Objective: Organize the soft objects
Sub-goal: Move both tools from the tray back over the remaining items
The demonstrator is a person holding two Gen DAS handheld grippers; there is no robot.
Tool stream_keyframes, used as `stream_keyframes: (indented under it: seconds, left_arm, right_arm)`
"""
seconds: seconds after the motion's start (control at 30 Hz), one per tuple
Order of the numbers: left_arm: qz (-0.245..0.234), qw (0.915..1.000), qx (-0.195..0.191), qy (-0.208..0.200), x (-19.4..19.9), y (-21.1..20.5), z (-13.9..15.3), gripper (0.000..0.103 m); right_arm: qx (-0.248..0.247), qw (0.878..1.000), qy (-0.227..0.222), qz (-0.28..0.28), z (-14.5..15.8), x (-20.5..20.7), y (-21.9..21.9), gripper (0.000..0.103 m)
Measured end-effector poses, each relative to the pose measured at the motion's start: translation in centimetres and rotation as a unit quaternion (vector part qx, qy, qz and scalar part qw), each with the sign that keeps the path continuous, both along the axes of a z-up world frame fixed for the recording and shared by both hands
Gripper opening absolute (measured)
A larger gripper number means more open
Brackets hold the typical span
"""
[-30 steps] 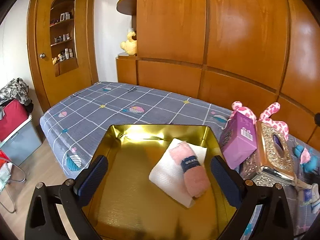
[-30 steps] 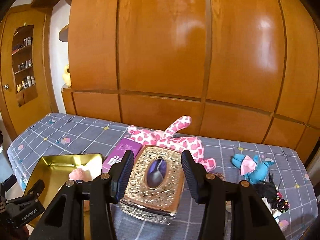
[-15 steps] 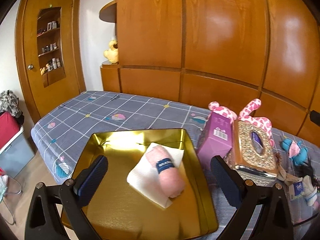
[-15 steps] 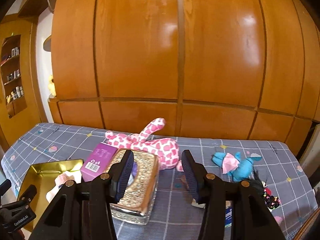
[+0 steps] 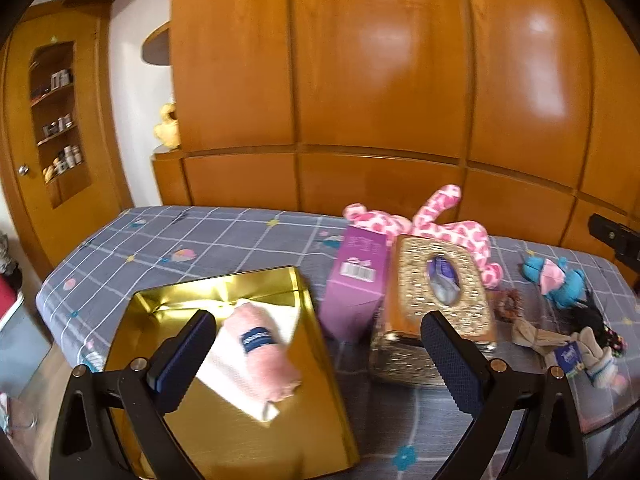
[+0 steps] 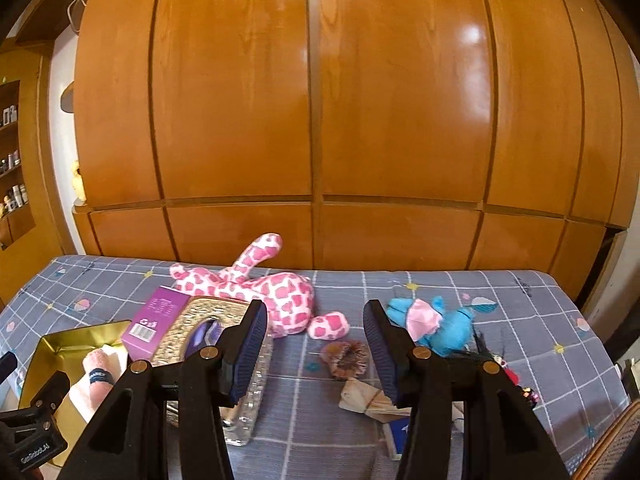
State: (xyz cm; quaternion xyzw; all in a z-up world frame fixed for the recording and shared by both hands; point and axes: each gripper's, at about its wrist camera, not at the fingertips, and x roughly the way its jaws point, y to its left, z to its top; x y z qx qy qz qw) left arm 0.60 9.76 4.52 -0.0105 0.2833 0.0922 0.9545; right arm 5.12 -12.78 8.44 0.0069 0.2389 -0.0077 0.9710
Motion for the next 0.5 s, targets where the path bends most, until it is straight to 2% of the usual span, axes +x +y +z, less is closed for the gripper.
stream_keyframes:
  seconds: [0.5]
  left_arm:
    - [-0.081,0.9966,0.017,0.0,1.7,-6.4,0.5,0.103]
  right_arm:
    - [-0.006,0.999,0.005,-0.038,-0.4,0.2,-4.3,0.051]
